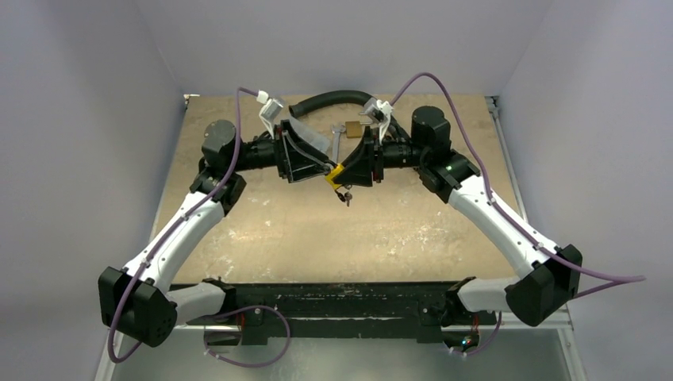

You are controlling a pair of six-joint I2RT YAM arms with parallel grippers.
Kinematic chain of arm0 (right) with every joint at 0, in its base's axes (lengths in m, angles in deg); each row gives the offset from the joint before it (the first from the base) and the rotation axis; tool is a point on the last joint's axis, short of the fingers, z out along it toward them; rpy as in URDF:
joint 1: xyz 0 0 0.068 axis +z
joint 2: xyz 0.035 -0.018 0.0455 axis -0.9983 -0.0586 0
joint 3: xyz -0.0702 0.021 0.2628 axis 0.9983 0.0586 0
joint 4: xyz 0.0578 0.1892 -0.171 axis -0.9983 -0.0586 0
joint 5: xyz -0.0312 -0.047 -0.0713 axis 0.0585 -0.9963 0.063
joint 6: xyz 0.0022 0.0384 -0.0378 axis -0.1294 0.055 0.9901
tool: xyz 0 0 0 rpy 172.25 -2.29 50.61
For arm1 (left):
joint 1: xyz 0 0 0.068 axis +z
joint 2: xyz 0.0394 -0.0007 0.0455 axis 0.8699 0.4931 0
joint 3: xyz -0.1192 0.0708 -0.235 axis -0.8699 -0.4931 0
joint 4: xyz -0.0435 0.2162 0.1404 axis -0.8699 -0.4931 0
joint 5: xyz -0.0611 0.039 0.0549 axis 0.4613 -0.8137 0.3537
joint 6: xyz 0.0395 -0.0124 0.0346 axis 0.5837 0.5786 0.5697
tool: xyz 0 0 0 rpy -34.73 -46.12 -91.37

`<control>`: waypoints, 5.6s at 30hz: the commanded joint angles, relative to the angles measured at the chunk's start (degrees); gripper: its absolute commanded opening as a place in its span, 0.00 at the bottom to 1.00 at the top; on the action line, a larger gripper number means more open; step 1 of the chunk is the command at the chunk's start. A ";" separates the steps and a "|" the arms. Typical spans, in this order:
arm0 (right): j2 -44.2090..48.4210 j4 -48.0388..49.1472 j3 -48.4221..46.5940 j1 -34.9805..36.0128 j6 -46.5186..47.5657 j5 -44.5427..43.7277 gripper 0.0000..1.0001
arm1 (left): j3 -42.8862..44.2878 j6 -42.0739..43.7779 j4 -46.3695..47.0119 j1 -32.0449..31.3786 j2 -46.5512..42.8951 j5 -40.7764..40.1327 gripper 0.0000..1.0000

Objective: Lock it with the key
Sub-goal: Remove the key from the lock, then place the key at the center of the board.

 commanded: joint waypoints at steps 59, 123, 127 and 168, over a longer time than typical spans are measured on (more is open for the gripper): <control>-1.36 13.91 7.65 -1.63 -3.29 11.62 0.37 | -1.18 -2.52 3.10 3.82 -2.77 5.62 0.00; 0.42 -3.51 5.71 -1.18 18.14 14.51 0.00 | -2.38 -24.29 26.28 16.58 2.80 3.04 0.00; -0.27 -8.88 3.28 -1.02 23.57 11.91 0.00 | -3.34 -32.34 31.70 16.57 4.09 4.21 0.00; -0.14 -18.66 5.55 12.75 50.21 -13.08 0.00 | -3.00 -34.89 6.38 16.46 4.65 15.99 0.00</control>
